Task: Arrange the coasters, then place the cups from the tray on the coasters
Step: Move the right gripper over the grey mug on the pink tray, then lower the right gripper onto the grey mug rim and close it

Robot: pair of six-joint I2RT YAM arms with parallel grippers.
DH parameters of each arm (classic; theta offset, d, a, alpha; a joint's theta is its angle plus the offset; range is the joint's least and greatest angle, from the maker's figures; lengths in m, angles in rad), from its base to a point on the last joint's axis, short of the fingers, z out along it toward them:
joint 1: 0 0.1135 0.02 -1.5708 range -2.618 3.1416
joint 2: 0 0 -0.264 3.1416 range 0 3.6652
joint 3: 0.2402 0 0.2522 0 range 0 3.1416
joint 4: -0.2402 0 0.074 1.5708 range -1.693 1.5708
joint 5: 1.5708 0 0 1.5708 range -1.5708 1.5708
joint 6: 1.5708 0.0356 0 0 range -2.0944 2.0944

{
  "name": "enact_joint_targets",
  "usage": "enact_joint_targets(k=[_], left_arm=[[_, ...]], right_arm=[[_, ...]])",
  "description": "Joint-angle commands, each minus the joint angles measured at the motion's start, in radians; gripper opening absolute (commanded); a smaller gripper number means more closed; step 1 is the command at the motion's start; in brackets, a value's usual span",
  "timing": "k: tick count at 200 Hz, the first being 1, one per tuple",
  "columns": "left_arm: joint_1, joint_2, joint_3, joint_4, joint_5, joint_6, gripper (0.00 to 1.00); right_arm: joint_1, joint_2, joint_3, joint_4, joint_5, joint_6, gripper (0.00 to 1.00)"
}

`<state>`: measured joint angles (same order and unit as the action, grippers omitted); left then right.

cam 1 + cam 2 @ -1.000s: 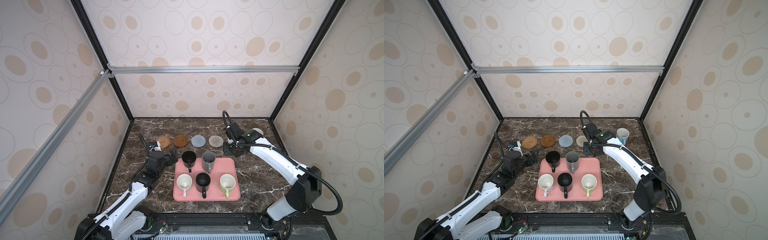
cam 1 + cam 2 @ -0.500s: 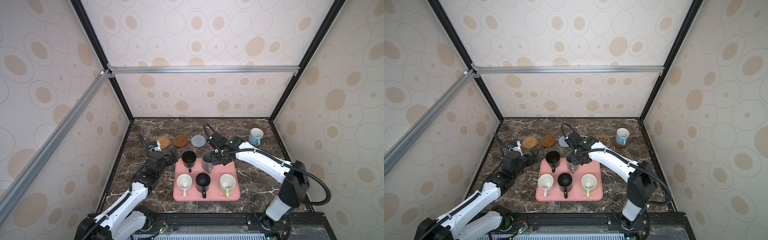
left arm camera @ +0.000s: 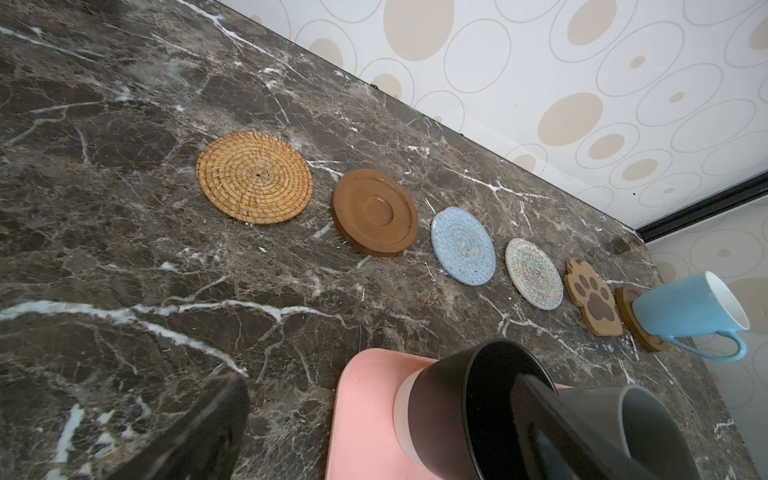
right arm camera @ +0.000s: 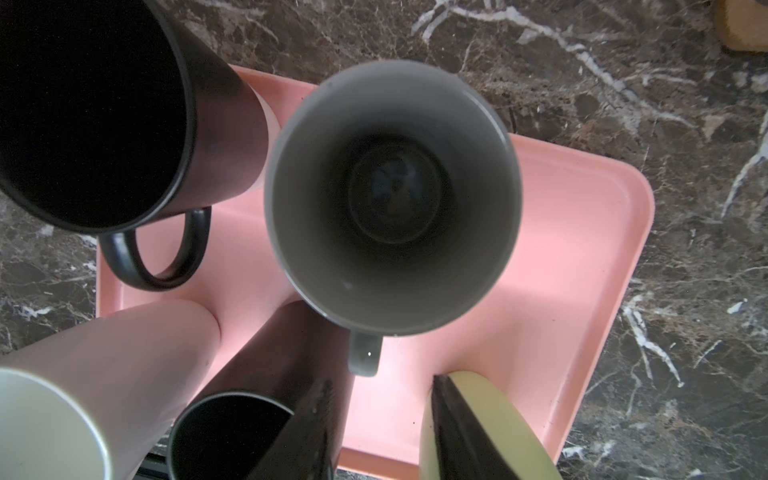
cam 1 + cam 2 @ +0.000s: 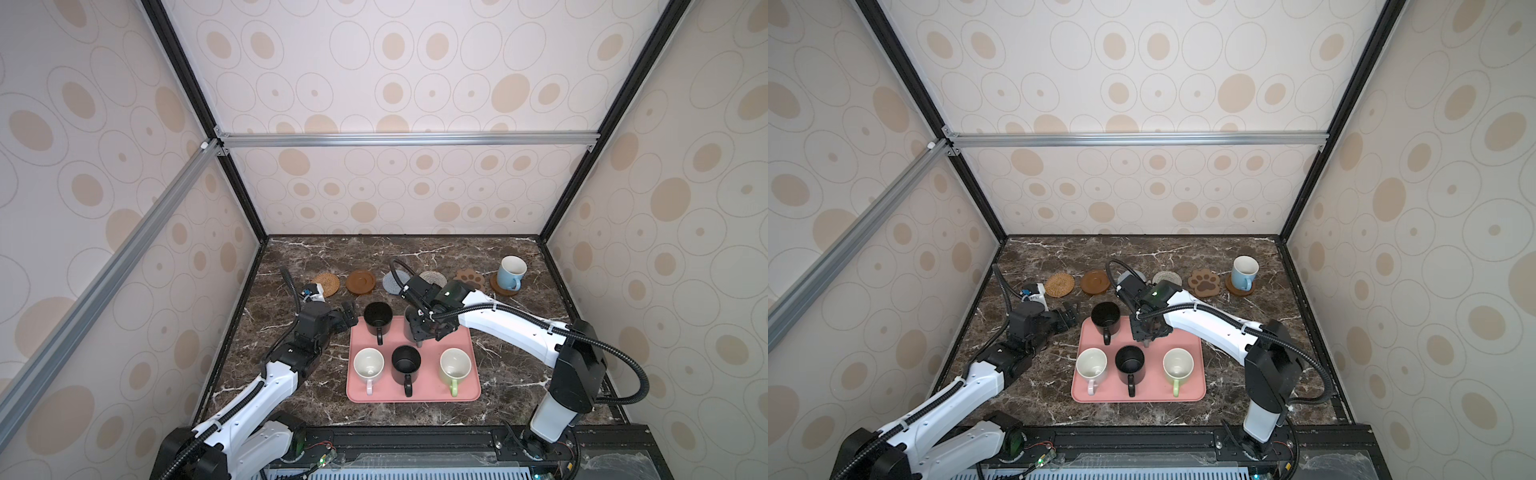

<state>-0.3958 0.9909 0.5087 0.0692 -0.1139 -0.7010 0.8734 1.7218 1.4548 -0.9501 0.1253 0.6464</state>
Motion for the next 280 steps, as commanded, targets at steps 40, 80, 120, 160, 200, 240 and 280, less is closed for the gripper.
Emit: enact_joint_targets(k=[40,80,120,160,200,240,280], left_arm=[[-0.008,0.02,0.02,0.03,0.011,0.004,1.0],[-0.008,0.015,0.025,0.019,0.01,0.014,1.0],[-0.008,0.022,0.025,0.024,0.015,0.009,1.0],[-0.008,0.025,0.017,0.039,0.011,0.005,1.0],[-0.008,0.048,0.036,0.04,0.023,0.013,1.0],[-0.007,0.051,0.042,0.034,0.025,0.012,1.0],[-0.008,0.041,0.043,0.026,0.018,0.011,1.0]], right_arm=[[0.008,0.049,0.029,-0.032,0.031,0.011,0.42],[0.009,0.074,0.025,-0.042,0.067,0.027,0.42],[0.009,0.092,0.03,-0.059,0.099,0.027,0.42],[0.008,0.106,0.031,-0.049,0.097,0.027,0.41],[0.01,0.112,0.008,-0.004,0.098,0.028,0.38],[0.008,0.122,-0.018,0.039,0.085,0.051,0.33],[0.009,0.136,-0.039,0.059,0.089,0.047,0.28]])
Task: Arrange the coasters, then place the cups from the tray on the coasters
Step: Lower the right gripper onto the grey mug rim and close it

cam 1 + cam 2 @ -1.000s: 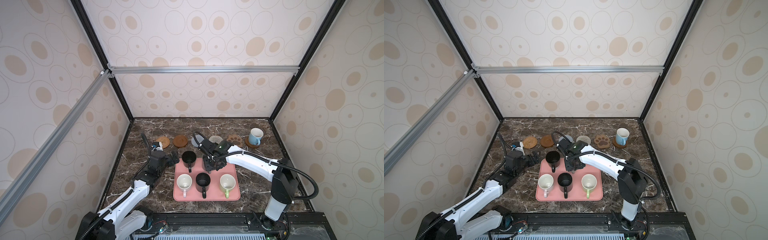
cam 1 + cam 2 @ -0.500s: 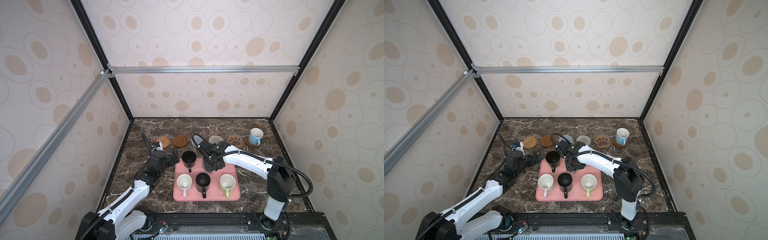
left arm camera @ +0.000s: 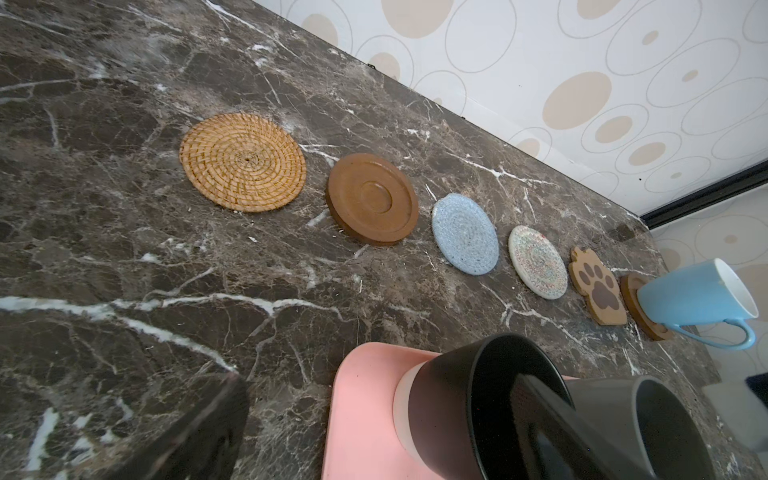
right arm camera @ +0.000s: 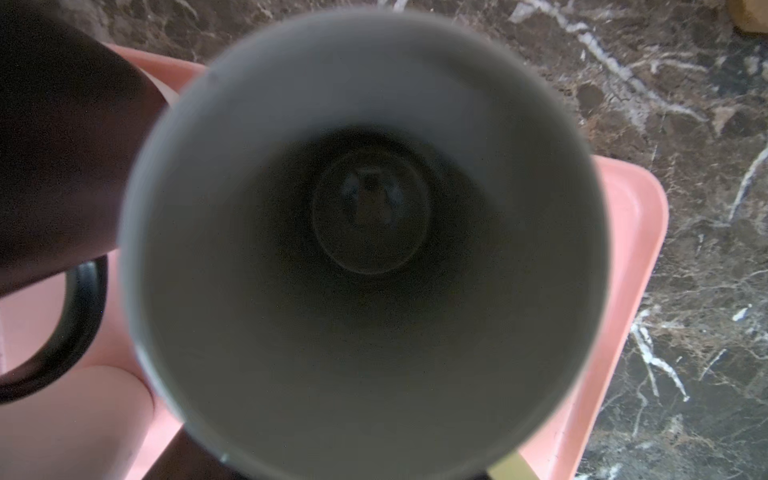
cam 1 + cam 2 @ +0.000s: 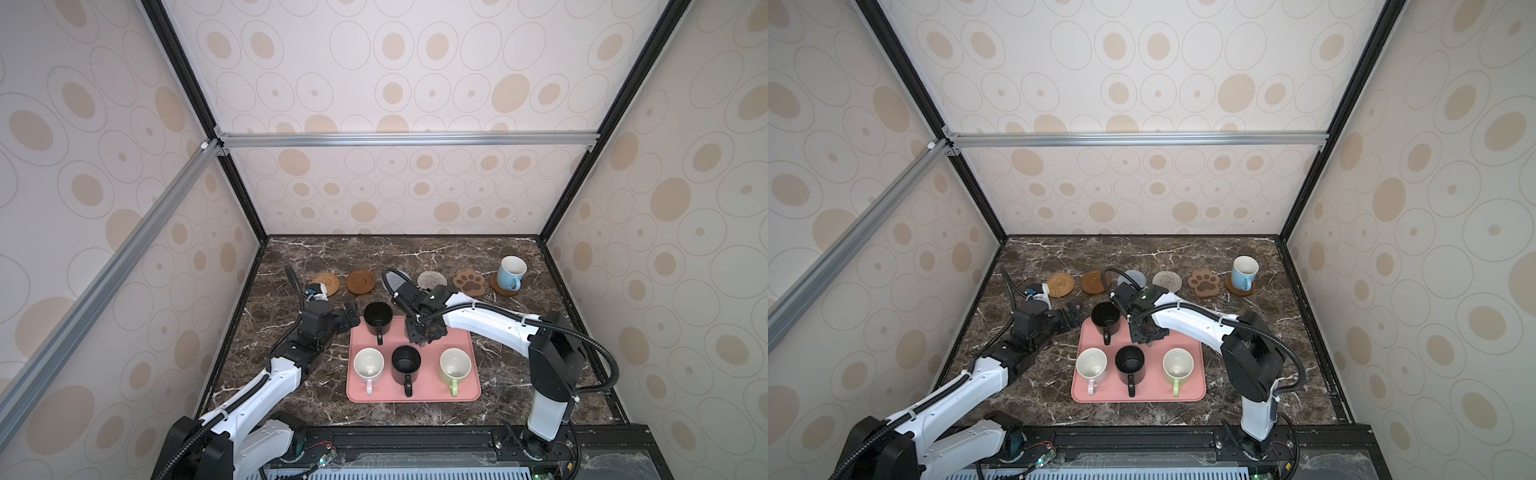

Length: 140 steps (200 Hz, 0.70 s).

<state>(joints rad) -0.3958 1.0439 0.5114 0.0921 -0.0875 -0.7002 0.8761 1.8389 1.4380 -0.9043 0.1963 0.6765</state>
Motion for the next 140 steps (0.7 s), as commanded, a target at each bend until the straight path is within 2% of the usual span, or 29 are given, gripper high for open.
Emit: enact_joint_targets(k=[1,97,140], left_arm=[[-0.008,-0.012,0.041,0.002,-0.009,0.009,1.0],[-0.008,-0.027,0.041,-0.01,-0.015,0.01,1.0],[-0.008,-0.025,0.043,-0.002,-0.014,0.008,1.0]], right_arm=[[0.006,0.02,-0.022,0.013,0.019,0.017,0.27],[0.006,0.006,-0.037,0.036,0.029,0.0,0.15],[0.006,-0.027,-0.042,0.036,0.048,-0.011,0.14]])
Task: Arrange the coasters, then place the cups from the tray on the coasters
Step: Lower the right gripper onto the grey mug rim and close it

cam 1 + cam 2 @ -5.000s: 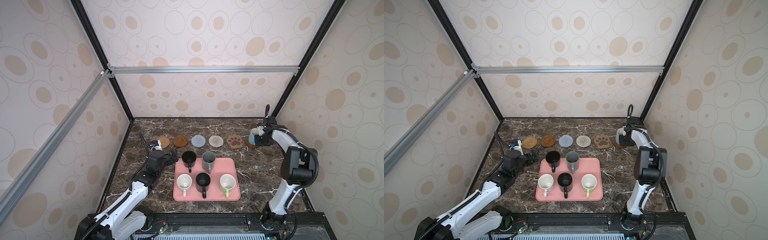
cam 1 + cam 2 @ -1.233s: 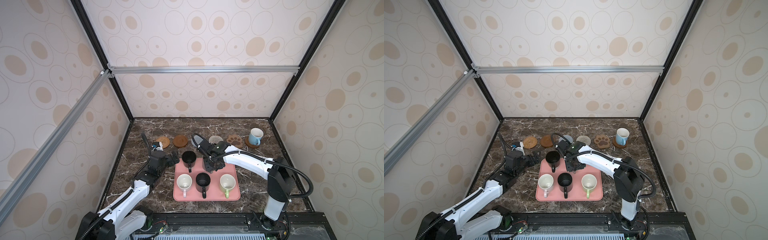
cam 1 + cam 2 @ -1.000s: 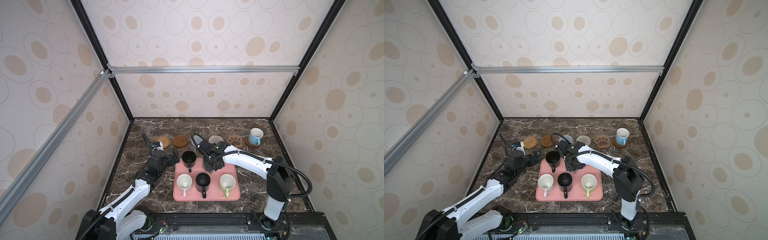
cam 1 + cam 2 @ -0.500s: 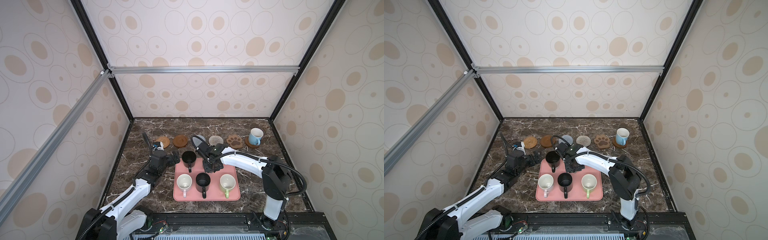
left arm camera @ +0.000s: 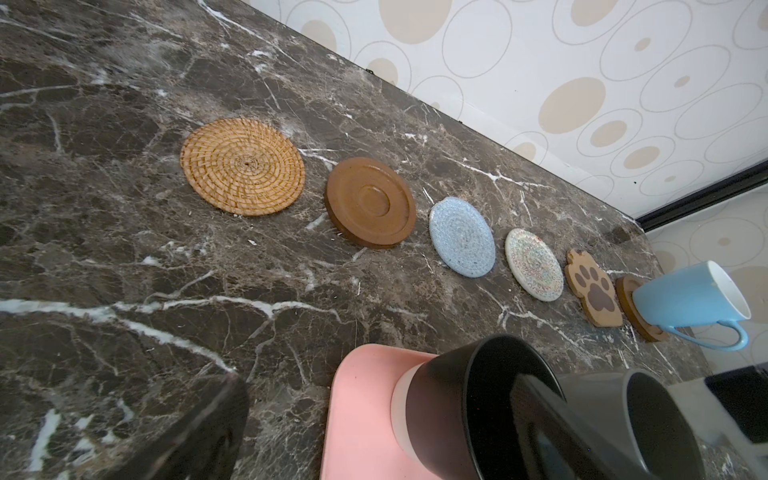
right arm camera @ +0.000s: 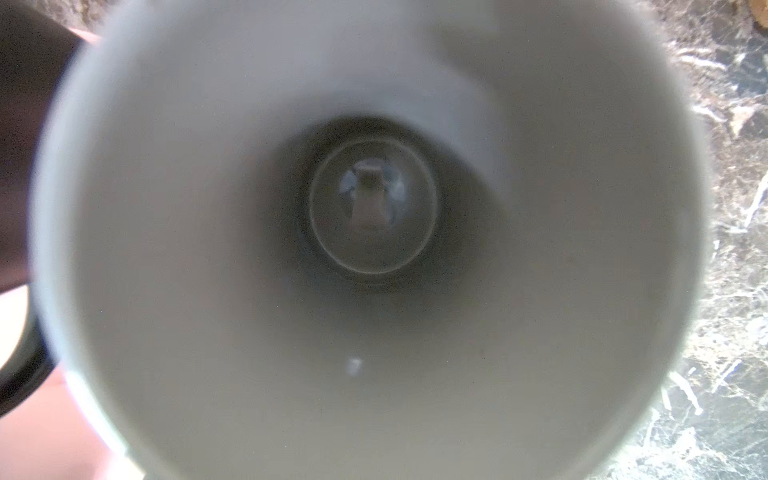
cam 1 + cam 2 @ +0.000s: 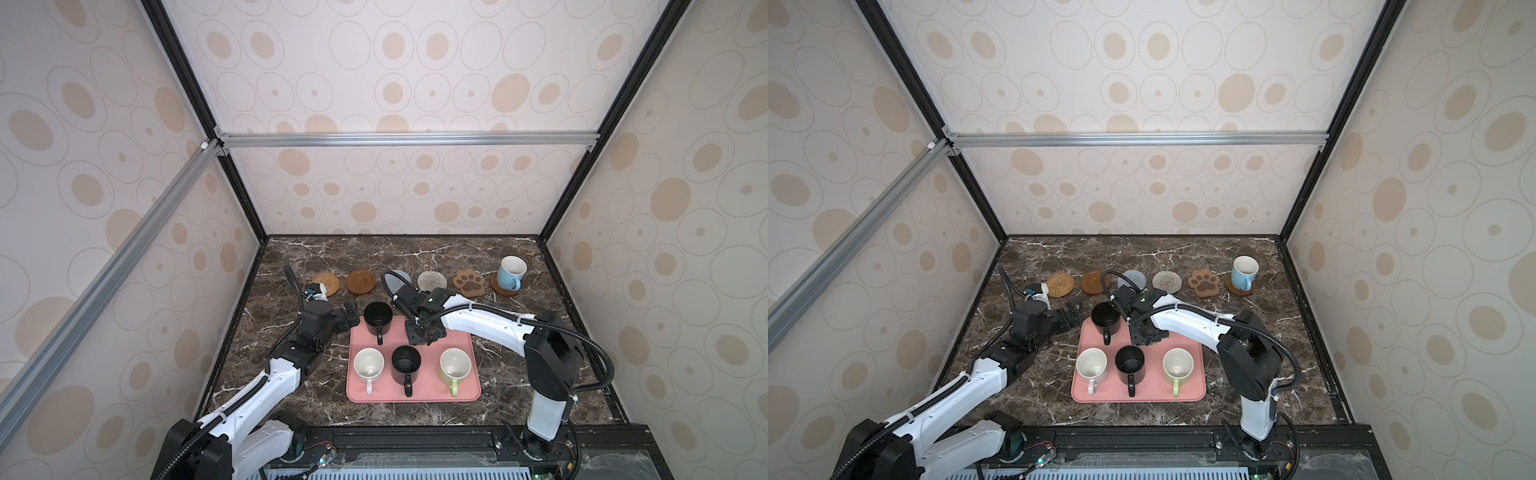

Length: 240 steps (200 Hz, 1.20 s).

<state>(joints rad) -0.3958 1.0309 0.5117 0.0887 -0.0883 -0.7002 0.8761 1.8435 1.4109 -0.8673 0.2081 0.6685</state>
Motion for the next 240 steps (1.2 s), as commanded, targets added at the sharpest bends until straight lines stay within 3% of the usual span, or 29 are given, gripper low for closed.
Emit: enact_joint_targets(k=[1,159,240], left_arm=[[-0.008,-0.012,0.043,0.001,-0.013,0.009,1.0],[-0.008,0.037,0.055,0.037,-0.006,0.017,1.0],[-0.008,0.019,0.048,0.028,-0.01,0.009,1.0]], right_arm=[[0.006,-0.032,-0.014,0.0,0.036,-0.004,0.14],[0.001,-0.138,0.038,-0.019,0.081,-0.031,0.12],[-0.053,-0.147,0.039,-0.022,0.08,-0.069,0.12]])
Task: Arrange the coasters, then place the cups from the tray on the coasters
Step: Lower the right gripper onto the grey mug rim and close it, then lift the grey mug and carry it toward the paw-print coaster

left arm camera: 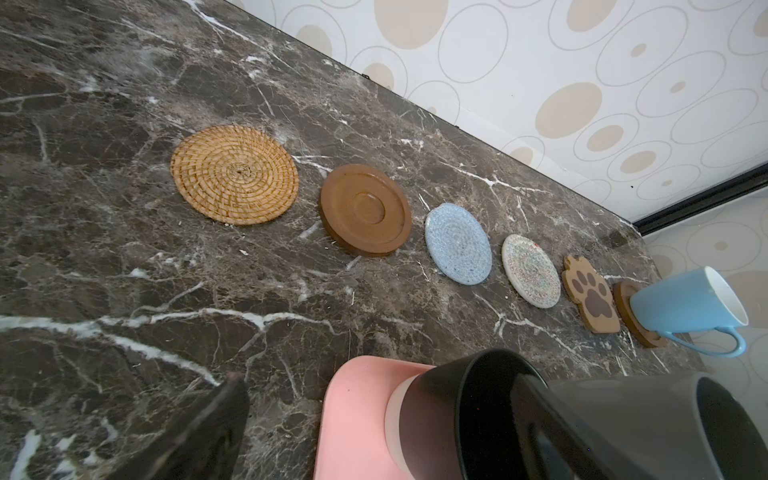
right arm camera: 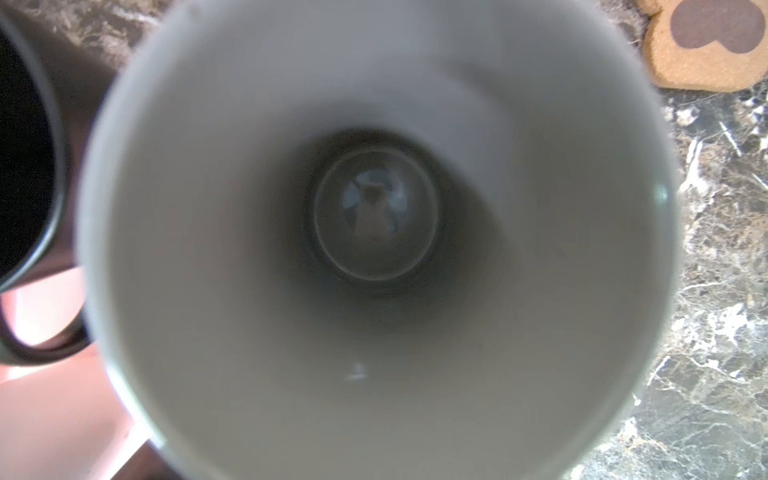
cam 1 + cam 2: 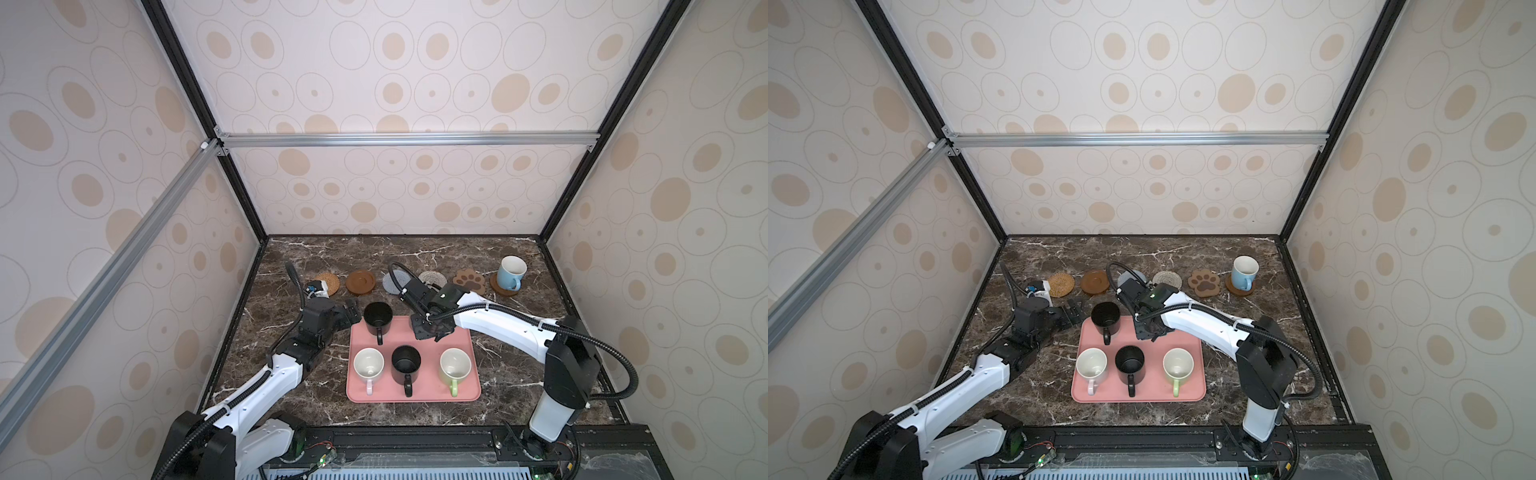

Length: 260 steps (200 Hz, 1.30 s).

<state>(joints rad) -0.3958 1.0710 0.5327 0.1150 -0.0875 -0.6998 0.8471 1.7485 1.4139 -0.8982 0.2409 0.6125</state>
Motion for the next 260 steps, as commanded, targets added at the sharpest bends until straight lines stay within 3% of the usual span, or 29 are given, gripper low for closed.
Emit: enact_joint_targets(k=[1,260], left_arm=[[-0.008,-0.021,0.026,0.002,-0.011,0.01,1.0],[-0.008,-0.06,0.022,-0.026,-0.027,0.009,1.0]], right_arm=[[-0.025,-0.051,0.035,0.009,0.047,-0.015,0.12],[-0.224,-0.107,-0.037,0.077,0.044,-0.098,0.11]])
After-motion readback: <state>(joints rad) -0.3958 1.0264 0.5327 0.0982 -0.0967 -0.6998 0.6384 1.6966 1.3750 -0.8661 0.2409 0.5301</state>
